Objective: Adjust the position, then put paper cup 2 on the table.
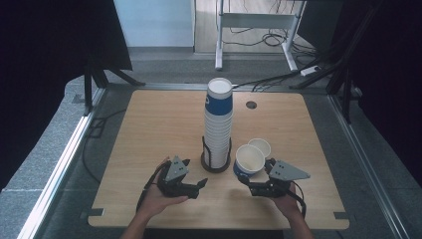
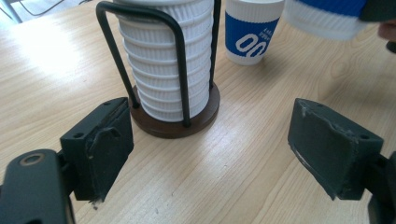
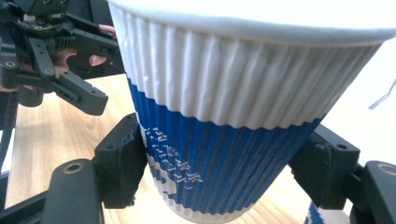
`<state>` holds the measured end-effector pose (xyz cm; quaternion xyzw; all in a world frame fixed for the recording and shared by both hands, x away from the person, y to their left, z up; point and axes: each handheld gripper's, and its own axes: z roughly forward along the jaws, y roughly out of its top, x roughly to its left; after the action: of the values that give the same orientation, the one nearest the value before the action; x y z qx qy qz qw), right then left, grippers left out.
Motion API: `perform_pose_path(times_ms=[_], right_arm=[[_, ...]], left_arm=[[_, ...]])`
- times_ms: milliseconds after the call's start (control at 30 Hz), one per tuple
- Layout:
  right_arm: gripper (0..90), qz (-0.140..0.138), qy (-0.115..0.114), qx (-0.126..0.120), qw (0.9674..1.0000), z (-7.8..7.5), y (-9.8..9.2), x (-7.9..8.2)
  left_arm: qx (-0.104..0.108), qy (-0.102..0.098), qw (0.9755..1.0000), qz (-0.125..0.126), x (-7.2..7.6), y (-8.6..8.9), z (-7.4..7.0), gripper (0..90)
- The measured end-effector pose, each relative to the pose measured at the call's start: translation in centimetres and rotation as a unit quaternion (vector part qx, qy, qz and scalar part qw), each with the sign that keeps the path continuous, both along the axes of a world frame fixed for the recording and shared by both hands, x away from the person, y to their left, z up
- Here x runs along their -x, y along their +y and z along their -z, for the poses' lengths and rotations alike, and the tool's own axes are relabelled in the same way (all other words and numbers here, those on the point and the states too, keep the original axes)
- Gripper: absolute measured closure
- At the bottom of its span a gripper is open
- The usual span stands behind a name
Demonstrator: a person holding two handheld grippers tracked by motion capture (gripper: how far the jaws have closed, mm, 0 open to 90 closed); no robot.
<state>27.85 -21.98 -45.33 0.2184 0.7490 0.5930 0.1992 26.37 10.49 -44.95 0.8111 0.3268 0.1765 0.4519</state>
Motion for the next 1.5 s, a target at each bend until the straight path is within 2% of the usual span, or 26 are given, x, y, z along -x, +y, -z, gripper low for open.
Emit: perform_pose_path(times_ms=[200,600,900,1200,1400,1500], right_arm=[[26.2,0.008,-0.004,-0.005,0.9999,-0.2,-0.6,-0.1],[26.2,0.042,-0.016,-0.018,0.9988,-1.2,-2.7,-0.1],[26.2,0.080,-0.028,-0.037,0.9957,-2.1,-5.7,0.0],[26.2,0.110,-0.028,-0.044,0.9926,-2.1,-7.8,-0.2],[26.2,0.130,-0.017,-0.048,0.9902,-1.4,-8.9,-0.7],[26.2,0.143,-0.011,-0.043,0.9888,-0.8,-9.2,-1.0]], left_arm=[[-0.003,0.010,0.9999,-0.011,-0.2,0.1,0.2,14.6],[-0.010,0.017,0.9998,-0.009,-0.3,0.0,0.3,14.7],[-0.014,0.023,0.9995,-0.017,-0.4,0.2,0.3,14.8],[-0.017,0.026,0.9994,-0.015,-0.4,0.1,0.4,14.8],[-0.020,0.029,0.9993,-0.010,-0.4,0.0,0.5,14.8],[-0.023,0.030,0.9993,-0.009,-0.4,-0.1,0.6,14.9]])
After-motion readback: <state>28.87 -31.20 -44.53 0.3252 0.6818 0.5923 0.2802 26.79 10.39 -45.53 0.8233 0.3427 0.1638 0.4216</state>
